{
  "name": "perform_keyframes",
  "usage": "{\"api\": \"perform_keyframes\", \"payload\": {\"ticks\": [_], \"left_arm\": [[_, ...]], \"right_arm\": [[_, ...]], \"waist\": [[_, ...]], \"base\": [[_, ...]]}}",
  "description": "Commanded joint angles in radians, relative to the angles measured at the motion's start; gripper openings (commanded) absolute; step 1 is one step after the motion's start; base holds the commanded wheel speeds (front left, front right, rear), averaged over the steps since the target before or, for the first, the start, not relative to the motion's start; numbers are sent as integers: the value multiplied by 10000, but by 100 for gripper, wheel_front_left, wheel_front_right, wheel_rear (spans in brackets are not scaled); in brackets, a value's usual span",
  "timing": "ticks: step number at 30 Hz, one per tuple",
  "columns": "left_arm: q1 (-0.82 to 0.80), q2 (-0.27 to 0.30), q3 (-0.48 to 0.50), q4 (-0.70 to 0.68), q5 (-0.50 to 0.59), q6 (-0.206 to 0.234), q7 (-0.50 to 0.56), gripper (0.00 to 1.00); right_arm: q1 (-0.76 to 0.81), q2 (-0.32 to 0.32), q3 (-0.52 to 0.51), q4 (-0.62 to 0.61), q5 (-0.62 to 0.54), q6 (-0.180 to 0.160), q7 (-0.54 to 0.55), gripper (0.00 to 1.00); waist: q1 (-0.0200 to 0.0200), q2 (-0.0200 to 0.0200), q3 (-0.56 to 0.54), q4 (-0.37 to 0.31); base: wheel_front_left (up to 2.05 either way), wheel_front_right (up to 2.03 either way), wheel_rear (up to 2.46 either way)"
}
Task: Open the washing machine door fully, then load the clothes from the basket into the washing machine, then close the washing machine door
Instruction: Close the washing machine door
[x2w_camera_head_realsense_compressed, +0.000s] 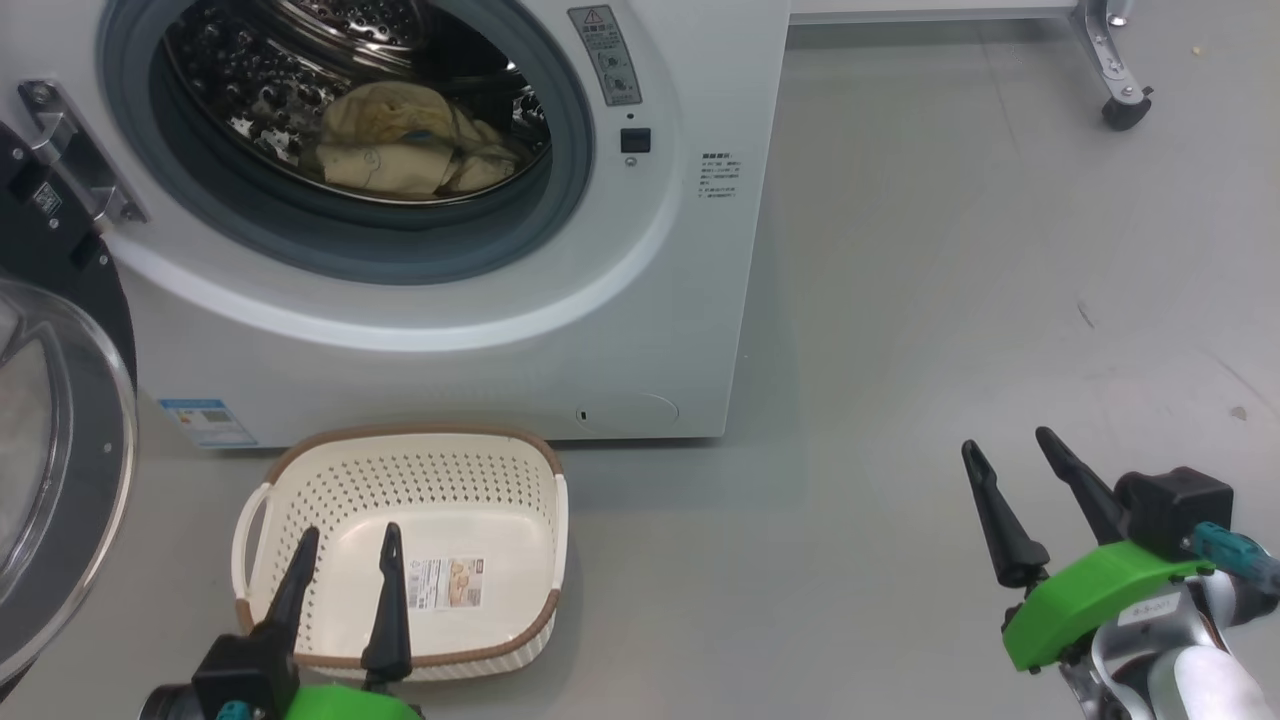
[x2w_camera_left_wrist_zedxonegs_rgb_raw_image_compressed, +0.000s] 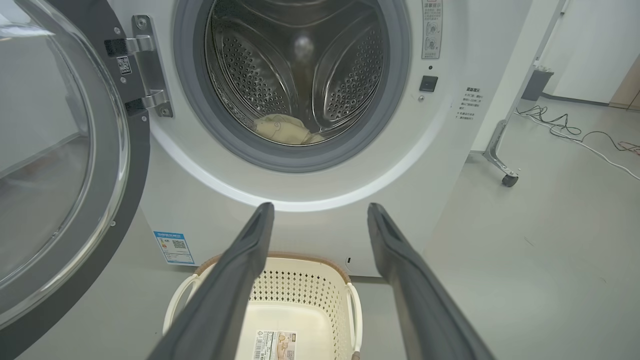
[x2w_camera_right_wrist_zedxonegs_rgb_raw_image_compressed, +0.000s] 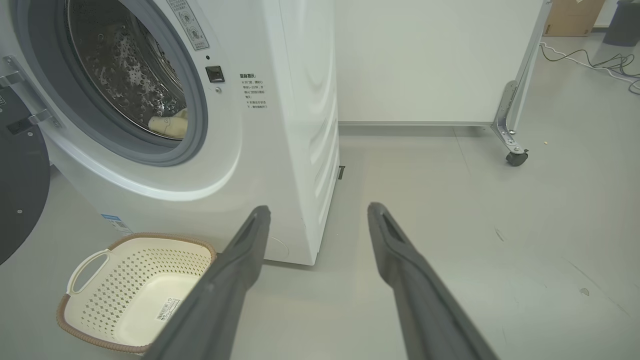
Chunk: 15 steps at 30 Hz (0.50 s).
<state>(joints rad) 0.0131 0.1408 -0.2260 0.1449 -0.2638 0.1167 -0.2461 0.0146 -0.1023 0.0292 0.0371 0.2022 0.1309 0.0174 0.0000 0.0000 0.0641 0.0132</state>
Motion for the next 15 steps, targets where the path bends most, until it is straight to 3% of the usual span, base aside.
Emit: {"api": "perform_keyframes", "payload": {"ticks": [1, 8, 15], "left_arm": [[-430, 205, 370, -368, 108, 67, -75, 100], [-423, 292, 344, -315, 75, 55, -69, 100], [-471, 339, 321, -340, 103, 74, -95, 100]], "right_arm": [[-267, -95, 153, -323, -44, -2, -86, 100], [-313, -112, 131, -299, -36, -2, -107, 100], [-365, -123, 135, -304, -40, -2, -103, 100]], "waist": [[0, 0, 12, 26], [0, 0, 62, 143], [0, 0, 101, 179]], "base": [[-165, 165, 0], [-169, 169, 0], [-80, 80, 0]]}}
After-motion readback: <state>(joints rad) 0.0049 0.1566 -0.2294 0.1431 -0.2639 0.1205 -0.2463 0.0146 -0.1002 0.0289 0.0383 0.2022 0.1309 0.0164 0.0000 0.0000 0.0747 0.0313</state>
